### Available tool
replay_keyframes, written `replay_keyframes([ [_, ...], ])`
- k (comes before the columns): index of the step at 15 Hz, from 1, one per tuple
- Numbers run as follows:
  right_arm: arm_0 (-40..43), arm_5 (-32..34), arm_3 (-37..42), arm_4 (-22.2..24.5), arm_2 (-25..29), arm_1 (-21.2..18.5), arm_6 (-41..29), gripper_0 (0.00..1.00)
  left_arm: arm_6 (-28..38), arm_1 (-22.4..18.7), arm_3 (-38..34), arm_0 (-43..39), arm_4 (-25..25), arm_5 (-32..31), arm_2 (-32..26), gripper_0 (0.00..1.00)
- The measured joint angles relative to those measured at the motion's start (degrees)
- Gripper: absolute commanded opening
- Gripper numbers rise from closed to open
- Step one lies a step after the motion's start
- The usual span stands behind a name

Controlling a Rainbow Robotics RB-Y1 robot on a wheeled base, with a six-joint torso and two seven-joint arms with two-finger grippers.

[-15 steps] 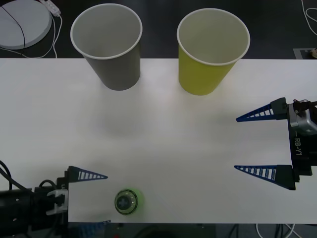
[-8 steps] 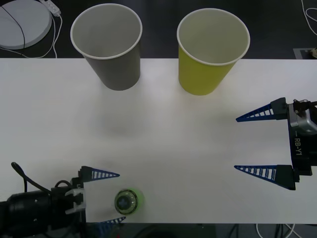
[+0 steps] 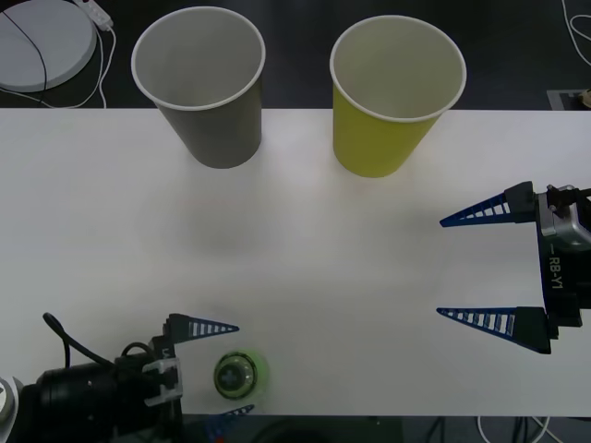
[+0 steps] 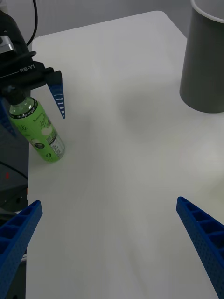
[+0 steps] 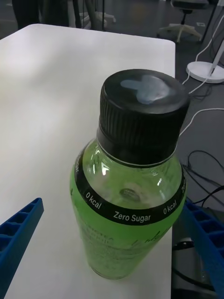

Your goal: Put the can into the green bin and the plastic bottle into the gray bin

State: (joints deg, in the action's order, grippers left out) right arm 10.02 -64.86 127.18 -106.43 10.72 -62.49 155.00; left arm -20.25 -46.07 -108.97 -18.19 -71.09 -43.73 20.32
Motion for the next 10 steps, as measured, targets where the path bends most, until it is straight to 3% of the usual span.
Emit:
replay_keyframes([
  [10,0.0,0.0,0.0,0.0,0.0,0.0,0.0,1.0,-1.5,2.1,0.0,0.6,-0.6,3.1,2.9,1.0],
])
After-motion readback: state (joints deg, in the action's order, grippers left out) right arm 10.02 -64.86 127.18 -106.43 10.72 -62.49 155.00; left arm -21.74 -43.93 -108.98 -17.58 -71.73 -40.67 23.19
